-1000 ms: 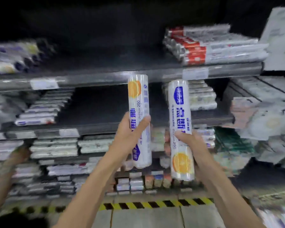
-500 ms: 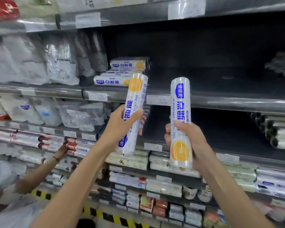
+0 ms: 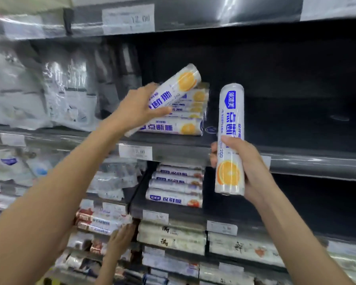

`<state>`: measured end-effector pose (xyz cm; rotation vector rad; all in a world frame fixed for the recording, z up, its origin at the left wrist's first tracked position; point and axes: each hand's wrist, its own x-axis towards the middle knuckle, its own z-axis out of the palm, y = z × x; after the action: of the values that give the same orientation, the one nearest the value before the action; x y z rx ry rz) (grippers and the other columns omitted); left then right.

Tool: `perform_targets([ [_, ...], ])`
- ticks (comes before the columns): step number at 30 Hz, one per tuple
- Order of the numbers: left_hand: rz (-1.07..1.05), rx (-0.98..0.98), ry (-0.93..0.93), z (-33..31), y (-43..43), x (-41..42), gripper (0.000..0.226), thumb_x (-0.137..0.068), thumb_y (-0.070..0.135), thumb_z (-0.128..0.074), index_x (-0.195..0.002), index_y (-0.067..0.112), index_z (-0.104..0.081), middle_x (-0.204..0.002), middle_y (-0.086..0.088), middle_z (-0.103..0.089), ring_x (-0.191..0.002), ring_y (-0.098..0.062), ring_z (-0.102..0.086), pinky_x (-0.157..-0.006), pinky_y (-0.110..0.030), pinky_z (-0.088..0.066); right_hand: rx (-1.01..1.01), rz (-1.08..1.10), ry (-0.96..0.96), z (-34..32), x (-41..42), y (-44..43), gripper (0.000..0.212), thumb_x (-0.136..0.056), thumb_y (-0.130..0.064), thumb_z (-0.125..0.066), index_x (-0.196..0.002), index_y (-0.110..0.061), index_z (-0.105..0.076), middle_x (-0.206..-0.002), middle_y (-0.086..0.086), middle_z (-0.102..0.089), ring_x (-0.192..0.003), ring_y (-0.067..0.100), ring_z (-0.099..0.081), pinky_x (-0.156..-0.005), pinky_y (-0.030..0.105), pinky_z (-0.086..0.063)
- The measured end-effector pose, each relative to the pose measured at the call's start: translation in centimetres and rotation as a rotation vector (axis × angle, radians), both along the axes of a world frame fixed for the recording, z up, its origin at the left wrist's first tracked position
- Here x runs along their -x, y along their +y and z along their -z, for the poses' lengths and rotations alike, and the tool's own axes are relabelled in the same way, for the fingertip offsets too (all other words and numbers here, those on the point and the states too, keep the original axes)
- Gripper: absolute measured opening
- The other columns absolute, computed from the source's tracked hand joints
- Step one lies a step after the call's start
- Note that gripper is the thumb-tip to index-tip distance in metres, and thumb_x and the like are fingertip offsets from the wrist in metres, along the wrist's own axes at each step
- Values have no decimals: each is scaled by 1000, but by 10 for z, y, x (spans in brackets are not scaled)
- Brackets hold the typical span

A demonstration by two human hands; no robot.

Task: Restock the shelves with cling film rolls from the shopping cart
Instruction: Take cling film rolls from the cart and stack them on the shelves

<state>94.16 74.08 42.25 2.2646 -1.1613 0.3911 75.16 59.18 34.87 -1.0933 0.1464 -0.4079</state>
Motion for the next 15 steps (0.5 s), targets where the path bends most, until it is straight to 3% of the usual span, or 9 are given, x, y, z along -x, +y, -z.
perform_targets([
  [3,38,-129,-72,-12,-22,-55,42,-79,37,-73,-114,15,-60,-91,-2,-64,-83,-20,-56,-66,-28,-37,9,84,10,-3,-14,-5,33,-72,-24,-67,-98,-8,-54,-70,6,-60,-52,14,-55,-48,25,-47],
  [6,110,-241,-121,-15,-51,-98,45,-78,28,-75,-116,8,-62,-102,-12,-65,-95,-28,-59,-70,-27,-32,-8,172,13,-3,-22,-8,33,-71,-25,-65,-97,-8,-54,-70,6,-60,-52,14,-55,-47,24,-48],
  [11,159,-320,-107,-6,-86,-134,49,-75,33,-77,-120,22,-62,-108,-10,-62,-101,-30,-60,-81,-32,-44,-1,261,31,-2,-30,-10,39,-68,-25,-65,-101,-8,-53,-71,6,-60,-54,16,-55,-50,25,-50],
  [15,159,-324,-128,2,-99,-148,60,-75,34,-76,-131,25,-55,-118,-13,-53,-112,-32,-51,-96,-41,-42,20,304,32,2,-33,-10,39,-70,-27,-65,-102,-9,-54,-73,6,-61,-56,16,-56,-52,26,-50],
])
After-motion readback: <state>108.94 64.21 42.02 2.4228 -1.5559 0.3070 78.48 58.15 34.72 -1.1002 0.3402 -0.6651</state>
